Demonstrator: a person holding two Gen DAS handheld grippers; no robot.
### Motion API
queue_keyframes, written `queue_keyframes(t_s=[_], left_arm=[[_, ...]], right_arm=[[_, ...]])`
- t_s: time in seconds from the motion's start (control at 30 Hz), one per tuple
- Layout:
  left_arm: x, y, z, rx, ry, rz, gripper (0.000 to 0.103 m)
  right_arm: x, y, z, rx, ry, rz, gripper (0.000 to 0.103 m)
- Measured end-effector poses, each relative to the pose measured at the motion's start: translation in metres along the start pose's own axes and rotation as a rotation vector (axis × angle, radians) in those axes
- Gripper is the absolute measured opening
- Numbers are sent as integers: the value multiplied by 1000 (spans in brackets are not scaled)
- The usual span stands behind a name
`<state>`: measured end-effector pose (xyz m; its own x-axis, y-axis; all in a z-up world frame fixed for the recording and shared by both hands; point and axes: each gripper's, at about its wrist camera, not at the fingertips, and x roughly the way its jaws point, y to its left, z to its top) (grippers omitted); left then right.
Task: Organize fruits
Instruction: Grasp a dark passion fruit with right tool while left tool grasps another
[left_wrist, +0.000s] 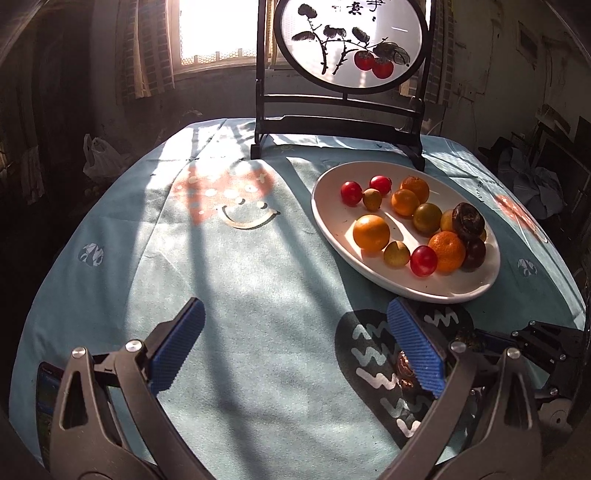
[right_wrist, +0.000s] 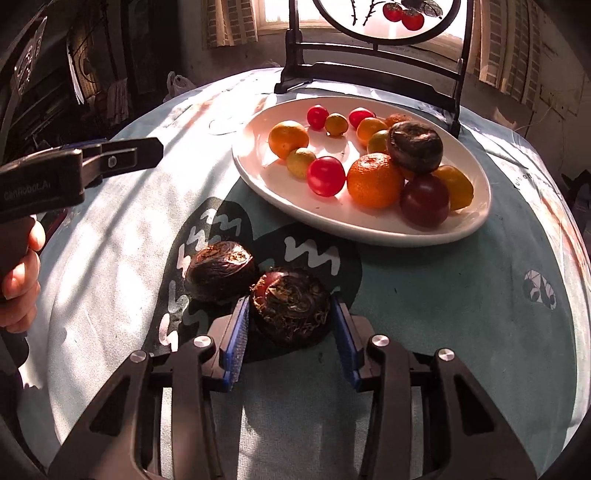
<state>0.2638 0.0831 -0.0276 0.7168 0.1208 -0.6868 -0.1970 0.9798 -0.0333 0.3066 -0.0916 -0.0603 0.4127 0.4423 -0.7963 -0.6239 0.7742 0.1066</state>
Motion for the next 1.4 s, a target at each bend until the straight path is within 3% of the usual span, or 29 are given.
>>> queue_keyframes(t_s=[0.2,0.33,0.6,0.8,0.93,1.1,1.3,1.4], left_arm=[[4,-19,-9,46,42,-88,101],[5,-46,-20,148,65,-153,101],[17,-77,-38,270,97,-238,98],[26,-87,-44,312,109,-258,87],[32,-92,-48,337,139,-256,72],[35,-92,-49,335,150,-261,67],[32,-94,-50,347,140,-265,48],[31,-95,-50,347,138,-263,46]], right_arm=[[-28,-34,3,173,-79,90,44],[-43,-48,1,246,-128,75,44],[-45,-51,-1,272,-123,77,44],[-46,-48,0,262,-124,76,44],[-47,-48,-1,264,-124,75,44],[-46,-49,-1,264,-124,71,44],[-40,-51,-2,267,-107,70,44],[-37,-48,-2,254,-104,67,44]])
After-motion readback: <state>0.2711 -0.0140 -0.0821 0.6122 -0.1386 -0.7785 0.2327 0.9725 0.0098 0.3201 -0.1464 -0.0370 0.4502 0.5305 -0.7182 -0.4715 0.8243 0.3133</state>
